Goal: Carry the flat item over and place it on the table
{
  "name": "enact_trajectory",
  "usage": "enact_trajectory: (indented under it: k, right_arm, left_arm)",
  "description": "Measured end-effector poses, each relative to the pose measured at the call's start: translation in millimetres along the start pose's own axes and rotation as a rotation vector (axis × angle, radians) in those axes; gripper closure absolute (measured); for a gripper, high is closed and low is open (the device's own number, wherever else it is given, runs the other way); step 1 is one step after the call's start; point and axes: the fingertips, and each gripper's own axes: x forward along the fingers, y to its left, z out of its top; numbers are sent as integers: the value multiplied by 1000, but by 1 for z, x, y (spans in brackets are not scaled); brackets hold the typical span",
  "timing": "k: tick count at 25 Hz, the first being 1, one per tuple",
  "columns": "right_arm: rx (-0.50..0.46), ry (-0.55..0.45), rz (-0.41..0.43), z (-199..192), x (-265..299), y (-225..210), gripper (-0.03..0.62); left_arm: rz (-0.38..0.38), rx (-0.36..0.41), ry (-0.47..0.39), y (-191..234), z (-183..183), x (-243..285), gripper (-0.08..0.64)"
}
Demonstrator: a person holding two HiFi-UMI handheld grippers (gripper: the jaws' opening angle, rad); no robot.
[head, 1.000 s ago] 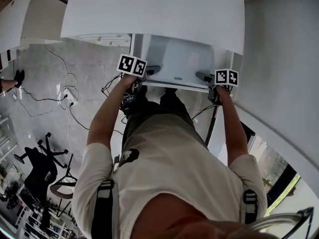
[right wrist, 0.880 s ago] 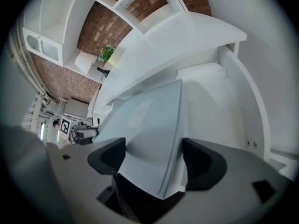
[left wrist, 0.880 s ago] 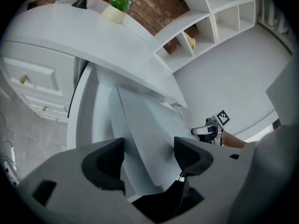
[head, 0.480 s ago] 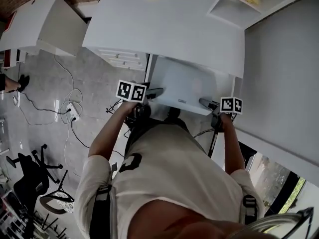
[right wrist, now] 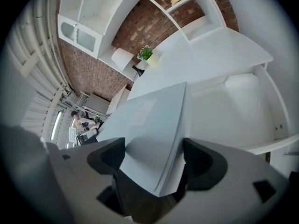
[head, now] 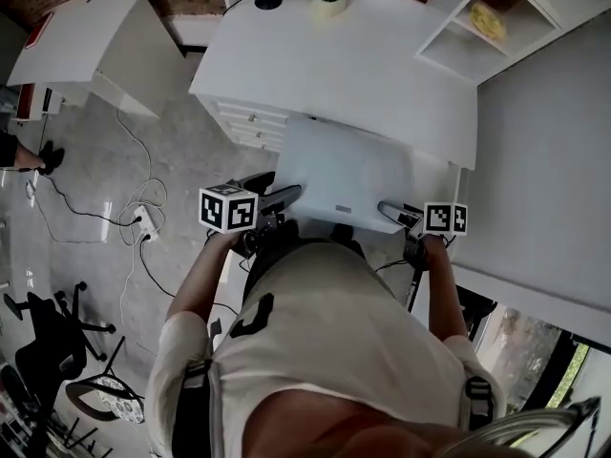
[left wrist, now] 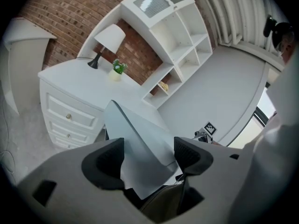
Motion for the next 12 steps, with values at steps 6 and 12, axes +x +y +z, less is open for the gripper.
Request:
enact_trajectory:
  k: [6,12]
  right_arm:
    - [-67,-25,31,13,11,41,210]
    - [-83,-57,10,22,20,55,210]
  left_arm:
    - [4,14,-93,10,22,-37,218]
    - [-13,33,-109,24,35,-44,219]
